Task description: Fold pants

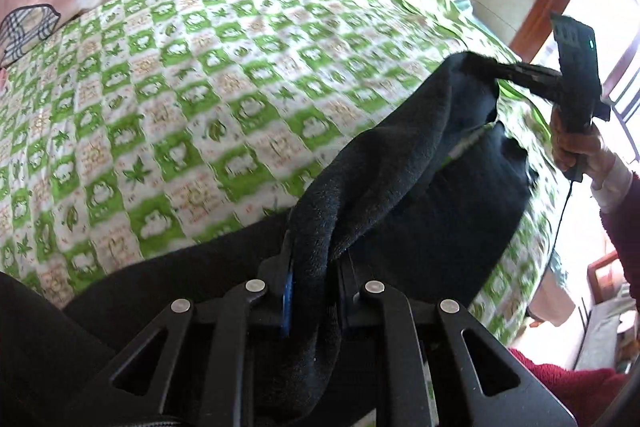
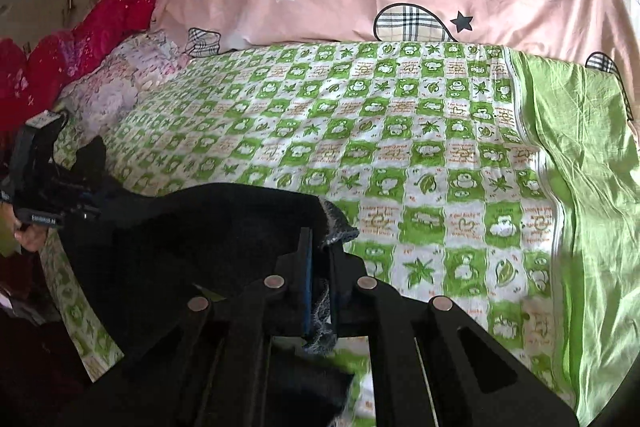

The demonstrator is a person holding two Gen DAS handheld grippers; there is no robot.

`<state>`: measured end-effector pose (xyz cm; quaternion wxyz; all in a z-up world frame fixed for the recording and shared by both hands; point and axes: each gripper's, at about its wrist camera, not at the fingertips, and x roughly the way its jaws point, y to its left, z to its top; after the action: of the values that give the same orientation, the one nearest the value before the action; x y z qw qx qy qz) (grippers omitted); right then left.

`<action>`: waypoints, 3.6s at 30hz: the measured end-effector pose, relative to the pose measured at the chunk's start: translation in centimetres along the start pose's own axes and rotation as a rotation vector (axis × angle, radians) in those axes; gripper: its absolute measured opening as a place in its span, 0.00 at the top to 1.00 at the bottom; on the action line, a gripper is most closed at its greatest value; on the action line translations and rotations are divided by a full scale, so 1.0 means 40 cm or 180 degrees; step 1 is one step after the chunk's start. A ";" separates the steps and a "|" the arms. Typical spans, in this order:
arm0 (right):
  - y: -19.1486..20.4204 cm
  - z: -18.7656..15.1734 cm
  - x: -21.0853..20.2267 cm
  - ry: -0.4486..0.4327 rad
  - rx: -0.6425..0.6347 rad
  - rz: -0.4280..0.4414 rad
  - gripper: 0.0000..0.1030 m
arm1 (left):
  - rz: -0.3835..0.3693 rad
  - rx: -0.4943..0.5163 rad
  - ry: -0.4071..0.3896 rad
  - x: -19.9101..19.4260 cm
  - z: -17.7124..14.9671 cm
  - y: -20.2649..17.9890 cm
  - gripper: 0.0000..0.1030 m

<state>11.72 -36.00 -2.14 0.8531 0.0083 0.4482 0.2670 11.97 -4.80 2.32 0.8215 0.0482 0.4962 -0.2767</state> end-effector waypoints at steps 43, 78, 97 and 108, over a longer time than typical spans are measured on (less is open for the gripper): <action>0.459 -0.149 -0.042 -0.0115 0.0222 0.0787 0.40 | 0.0490 -0.1284 -0.0244 -0.250 -0.283 0.234 0.32; 0.629 -0.116 0.232 0.0581 0.0647 0.1495 0.40 | 0.0809 -0.1988 0.0171 -0.207 -0.173 0.405 0.94; 0.577 -0.084 0.139 0.0070 0.0984 0.0966 0.94 | 0.0895 -0.2054 -0.1216 -0.461 -0.454 0.354 0.97; 0.604 -0.116 0.163 0.0266 0.0947 0.0945 0.92 | 0.0558 -0.2222 -0.1084 -0.428 -0.484 0.351 0.30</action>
<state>0.28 -13.33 -3.75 0.7744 0.1890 0.5116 0.3207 -2.31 20.82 4.26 0.8795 -0.2384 0.4111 -0.0244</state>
